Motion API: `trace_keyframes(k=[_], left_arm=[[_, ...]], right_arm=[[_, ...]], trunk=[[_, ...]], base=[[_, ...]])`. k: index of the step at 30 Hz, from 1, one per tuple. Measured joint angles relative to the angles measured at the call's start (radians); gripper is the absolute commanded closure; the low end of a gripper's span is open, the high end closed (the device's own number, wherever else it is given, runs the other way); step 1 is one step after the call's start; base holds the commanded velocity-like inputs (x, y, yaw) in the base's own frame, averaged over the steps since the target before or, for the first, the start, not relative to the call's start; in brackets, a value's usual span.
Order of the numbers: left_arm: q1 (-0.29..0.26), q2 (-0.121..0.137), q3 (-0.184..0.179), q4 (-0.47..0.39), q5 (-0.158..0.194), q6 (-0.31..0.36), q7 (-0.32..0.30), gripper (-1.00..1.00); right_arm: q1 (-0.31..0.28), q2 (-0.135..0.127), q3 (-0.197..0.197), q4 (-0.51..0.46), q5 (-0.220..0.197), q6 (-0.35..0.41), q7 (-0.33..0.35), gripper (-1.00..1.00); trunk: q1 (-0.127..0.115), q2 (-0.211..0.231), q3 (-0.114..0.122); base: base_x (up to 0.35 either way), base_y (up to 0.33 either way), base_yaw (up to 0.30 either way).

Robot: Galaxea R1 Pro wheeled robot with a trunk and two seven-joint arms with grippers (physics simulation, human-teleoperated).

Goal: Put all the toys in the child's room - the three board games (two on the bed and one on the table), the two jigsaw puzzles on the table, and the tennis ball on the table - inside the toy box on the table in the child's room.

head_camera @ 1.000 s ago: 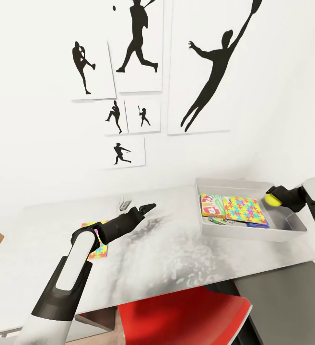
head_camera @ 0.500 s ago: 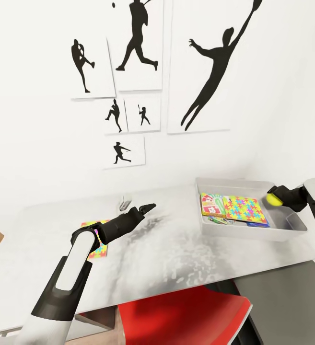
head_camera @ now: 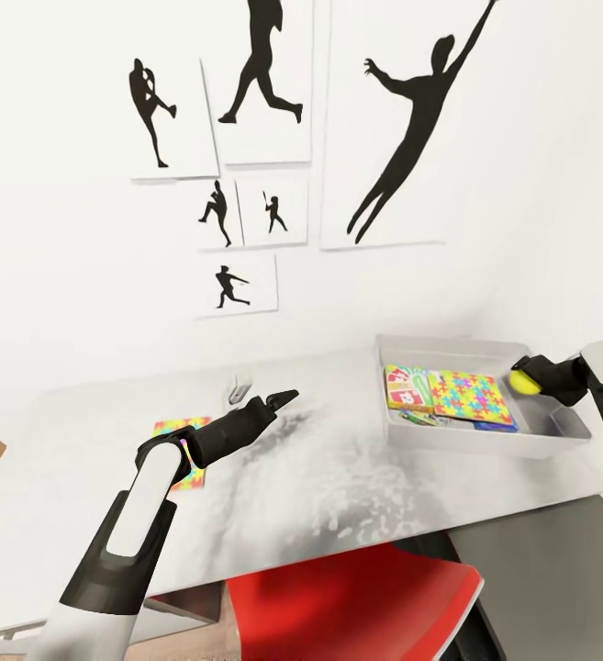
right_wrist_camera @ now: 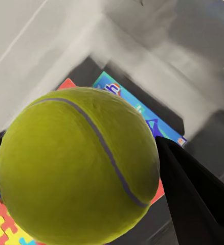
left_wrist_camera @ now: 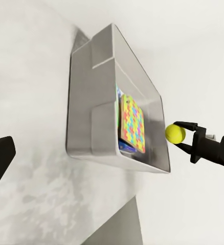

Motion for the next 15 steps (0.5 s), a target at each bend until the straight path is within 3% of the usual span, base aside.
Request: trace_keyframes(k=[15], left_arm=[[0.0, 0.0, 0.0, 0.0, 0.0, 0.0, 0.0, -1.0]], right_arm=[[0.0, 0.005, 0.001, 0.0, 0.0, 0.004, -0.001, 1.0]], trunk=[[0.0, 0.0, -0.024]], base=[[0.0, 0.0, 0.0]])
